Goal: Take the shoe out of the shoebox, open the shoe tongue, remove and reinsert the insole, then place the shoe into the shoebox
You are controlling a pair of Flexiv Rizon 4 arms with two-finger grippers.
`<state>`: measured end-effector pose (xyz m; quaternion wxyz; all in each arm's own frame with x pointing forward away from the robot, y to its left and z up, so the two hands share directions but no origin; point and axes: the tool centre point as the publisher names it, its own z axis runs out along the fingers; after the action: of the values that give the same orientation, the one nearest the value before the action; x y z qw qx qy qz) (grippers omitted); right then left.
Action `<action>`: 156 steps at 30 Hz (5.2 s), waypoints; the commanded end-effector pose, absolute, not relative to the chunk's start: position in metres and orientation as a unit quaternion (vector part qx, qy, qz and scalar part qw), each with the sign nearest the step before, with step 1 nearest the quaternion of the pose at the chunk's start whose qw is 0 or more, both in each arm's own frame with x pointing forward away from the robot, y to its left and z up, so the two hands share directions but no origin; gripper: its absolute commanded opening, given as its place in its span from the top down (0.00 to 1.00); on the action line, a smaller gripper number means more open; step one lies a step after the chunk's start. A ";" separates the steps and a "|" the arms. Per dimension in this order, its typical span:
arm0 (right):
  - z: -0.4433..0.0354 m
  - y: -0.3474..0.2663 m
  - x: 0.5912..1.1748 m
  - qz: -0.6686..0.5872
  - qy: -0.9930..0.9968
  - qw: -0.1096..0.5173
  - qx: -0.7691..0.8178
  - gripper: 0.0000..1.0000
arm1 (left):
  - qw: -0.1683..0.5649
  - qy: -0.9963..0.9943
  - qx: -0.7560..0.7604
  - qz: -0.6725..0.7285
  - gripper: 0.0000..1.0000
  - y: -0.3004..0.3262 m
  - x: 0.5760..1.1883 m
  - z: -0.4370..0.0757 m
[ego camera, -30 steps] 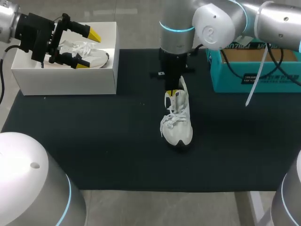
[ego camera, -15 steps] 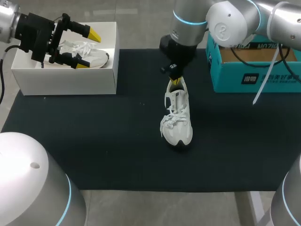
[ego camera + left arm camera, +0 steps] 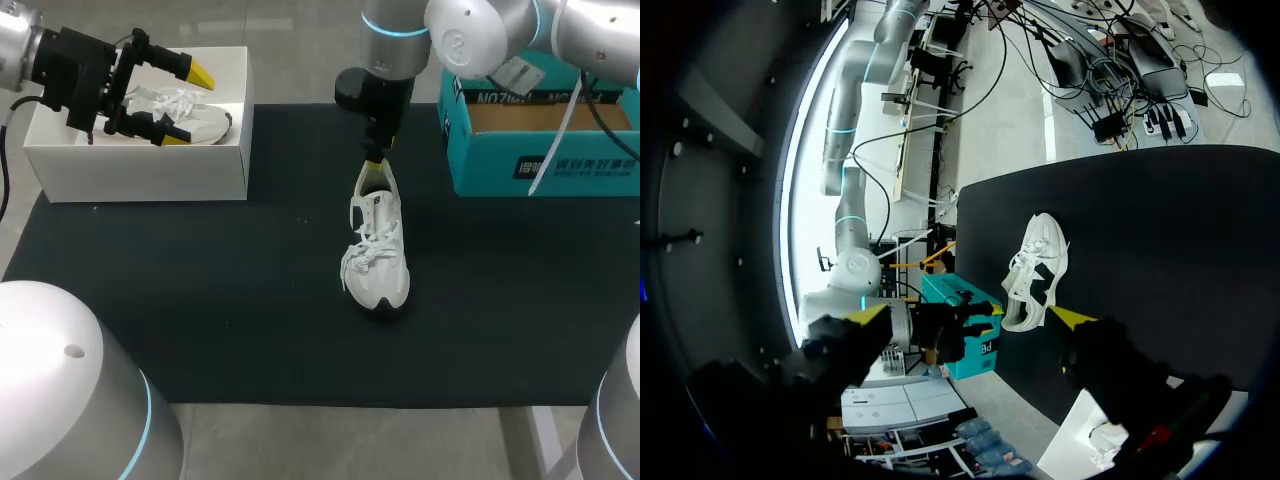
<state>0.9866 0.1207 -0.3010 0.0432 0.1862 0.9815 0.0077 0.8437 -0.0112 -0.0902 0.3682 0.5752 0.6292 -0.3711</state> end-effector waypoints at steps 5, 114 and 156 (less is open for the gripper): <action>-0.309 0.118 1.011 -0.068 0.993 0.088 -0.041 0.04 | 0.366 0.630 0.576 -0.371 0.00 -0.011 0.845 -0.089; -0.062 0.079 1.077 0.014 0.990 0.126 0.061 1.00 | 0.366 0.630 0.576 -0.371 0.00 -0.011 0.845 -0.089; -0.063 -0.062 1.121 -0.008 0.983 0.175 0.050 1.00 | 0.366 0.630 0.576 -0.371 0.00 -0.011 0.845 -0.089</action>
<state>1.1312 -0.0359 -0.0551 0.1577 0.0604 0.9848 -0.0403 0.8437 -0.0112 -0.0902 0.3682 0.5752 0.6292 -0.3711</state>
